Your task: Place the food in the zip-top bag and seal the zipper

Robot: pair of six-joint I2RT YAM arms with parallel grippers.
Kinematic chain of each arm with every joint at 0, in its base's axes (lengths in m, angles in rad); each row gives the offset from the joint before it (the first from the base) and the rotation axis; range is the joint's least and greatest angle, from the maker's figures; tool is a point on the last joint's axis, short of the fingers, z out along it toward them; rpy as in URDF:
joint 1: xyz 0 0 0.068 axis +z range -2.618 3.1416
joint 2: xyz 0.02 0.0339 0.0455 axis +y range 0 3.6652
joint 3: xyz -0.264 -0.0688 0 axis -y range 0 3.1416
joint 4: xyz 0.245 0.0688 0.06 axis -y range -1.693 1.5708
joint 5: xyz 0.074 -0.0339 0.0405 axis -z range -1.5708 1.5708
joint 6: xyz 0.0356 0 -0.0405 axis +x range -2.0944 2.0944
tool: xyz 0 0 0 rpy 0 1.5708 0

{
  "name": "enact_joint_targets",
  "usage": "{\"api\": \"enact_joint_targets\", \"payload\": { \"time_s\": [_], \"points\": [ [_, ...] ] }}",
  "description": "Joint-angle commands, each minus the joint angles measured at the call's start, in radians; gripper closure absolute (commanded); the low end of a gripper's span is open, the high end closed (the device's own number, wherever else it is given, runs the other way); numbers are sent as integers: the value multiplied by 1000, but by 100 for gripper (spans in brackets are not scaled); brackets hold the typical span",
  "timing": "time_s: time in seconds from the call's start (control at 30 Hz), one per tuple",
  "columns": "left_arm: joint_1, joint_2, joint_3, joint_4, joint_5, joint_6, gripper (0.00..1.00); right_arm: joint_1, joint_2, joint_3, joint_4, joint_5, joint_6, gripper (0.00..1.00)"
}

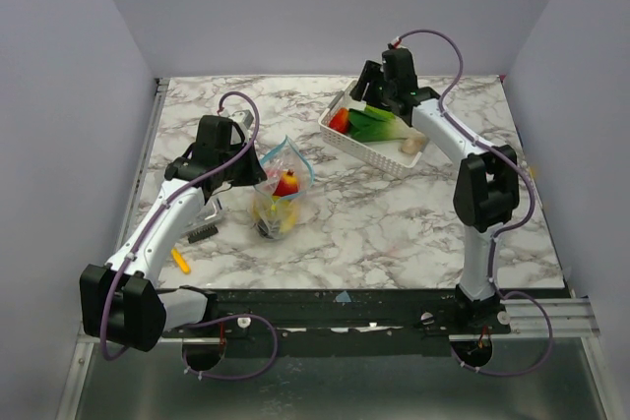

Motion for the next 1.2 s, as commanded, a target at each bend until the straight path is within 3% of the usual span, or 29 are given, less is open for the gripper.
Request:
{"api": "enact_joint_targets", "payload": {
  "time_s": [0.0,0.1,0.27,0.4,0.63,1.17],
  "points": [
    [8,-13,-6,14,13,5,100,7,57,-47,161,-207,274,37],
    [8,-10,-4,15,14,5,100,11,96,-65,244,-258,359,43],
    [8,-11,-4,15,14,5,100,11,185,-15,193,-241,401,50],
    [8,-11,-4,15,13,7,100,10,205,-36,183,-190,434,50],
    [8,-20,-7,16,14,7,100,9,262,-23,144,-128,453,47],
    [10,-19,-6,20,26,5,100,11,367,45,94,-147,453,34]
  ]
}}
